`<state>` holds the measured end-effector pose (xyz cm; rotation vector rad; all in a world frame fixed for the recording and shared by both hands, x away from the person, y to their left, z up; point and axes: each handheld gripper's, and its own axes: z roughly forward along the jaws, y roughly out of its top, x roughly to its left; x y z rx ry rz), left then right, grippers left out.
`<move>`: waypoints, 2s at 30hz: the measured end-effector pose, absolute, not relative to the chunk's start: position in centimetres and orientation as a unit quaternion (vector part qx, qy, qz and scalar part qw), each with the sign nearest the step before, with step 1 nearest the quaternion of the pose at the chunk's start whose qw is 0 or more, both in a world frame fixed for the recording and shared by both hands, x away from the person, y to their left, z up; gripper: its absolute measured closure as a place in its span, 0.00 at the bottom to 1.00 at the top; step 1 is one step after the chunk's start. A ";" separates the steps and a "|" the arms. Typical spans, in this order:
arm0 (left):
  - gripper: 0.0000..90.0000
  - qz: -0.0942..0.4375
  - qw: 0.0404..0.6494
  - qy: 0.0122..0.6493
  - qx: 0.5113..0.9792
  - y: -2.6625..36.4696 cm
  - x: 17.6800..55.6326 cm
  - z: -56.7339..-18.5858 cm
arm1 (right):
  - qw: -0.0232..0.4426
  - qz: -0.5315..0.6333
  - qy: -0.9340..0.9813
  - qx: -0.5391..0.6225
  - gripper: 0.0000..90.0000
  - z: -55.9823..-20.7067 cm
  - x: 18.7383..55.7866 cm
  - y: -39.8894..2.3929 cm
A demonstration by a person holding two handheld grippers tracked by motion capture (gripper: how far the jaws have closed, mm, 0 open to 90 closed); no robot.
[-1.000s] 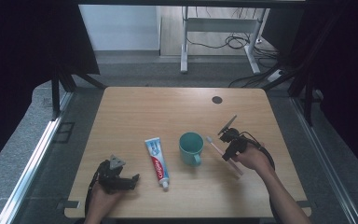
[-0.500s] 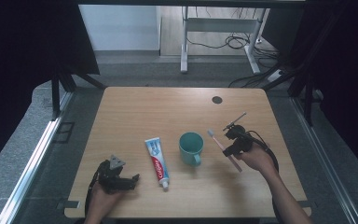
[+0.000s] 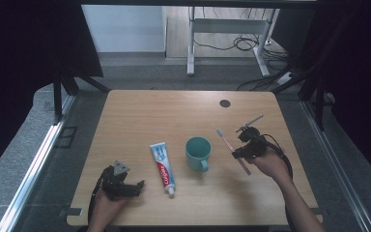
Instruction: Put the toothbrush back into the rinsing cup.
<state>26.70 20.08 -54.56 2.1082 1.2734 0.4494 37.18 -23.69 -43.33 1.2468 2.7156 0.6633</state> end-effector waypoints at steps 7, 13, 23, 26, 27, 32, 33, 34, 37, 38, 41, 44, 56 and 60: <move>0.02 0.171 0.314 0.483 0.800 20.1 26.7 -54.6 | 0.052 0.239 0.883 0.400 0.88 -42.5 36.9 -23.8; 0.02 0.171 0.313 0.483 0.800 20.1 26.7 -54.6 | 0.067 0.265 0.881 0.387 0.88 -41.5 36.6 -23.5; 0.02 0.171 0.313 0.482 0.800 20.1 26.7 -54.6 | 0.083 0.295 0.874 0.378 0.88 -40.7 36.4 -22.9; 0.02 0.171 0.313 0.482 0.800 20.1 26.7 -54.6 | 0.088 0.303 0.871 0.376 0.88 -40.5 36.4 -22.7; 0.02 0.171 0.313 0.482 0.800 20.1 26.7 -54.6 | 0.090 0.307 0.870 0.375 0.88 -40.4 36.3 -22.6; 0.02 0.171 0.313 0.482 0.800 20.1 26.7 -54.6 | 0.097 0.320 0.866 0.371 0.88 -40.1 36.3 -22.3; 0.02 0.171 0.313 0.482 0.800 20.1 26.7 -54.6 | 0.097 0.320 0.866 0.371 0.88 -40.1 36.3 -22.3; 0.02 0.171 0.313 0.482 0.800 20.1 26.7 -54.6 | 0.099 0.325 0.865 0.370 0.88 -40.0 36.3 -22.2; 0.02 0.171 0.314 0.482 0.800 20.1 26.7 -54.6 | 0.102 0.333 0.861 0.370 0.88 -39.8 36.3 -22.0; 0.02 0.171 0.314 0.482 0.800 20.1 26.7 -54.6 | 0.102 0.333 0.861 0.370 0.88 -39.8 36.3 -22.0; 0.02 0.171 0.314 0.482 0.800 20.1 26.7 -54.6 | 0.105 0.342 0.858 0.368 0.88 -39.7 36.3 -21.7; 0.02 0.171 0.314 0.482 0.800 20.1 26.7 -54.6 | 0.106 0.345 0.858 0.367 0.88 -39.7 36.3 -21.5; 0.02 0.171 0.315 0.483 0.799 20.1 26.7 -54.6 | 0.117 0.374 0.847 0.359 0.88 -39.1 36.4 -20.1; 0.02 0.171 0.315 0.483 0.799 20.1 26.7 -54.6 | 0.121 0.382 0.845 0.354 0.88 -38.9 36.4 -19.5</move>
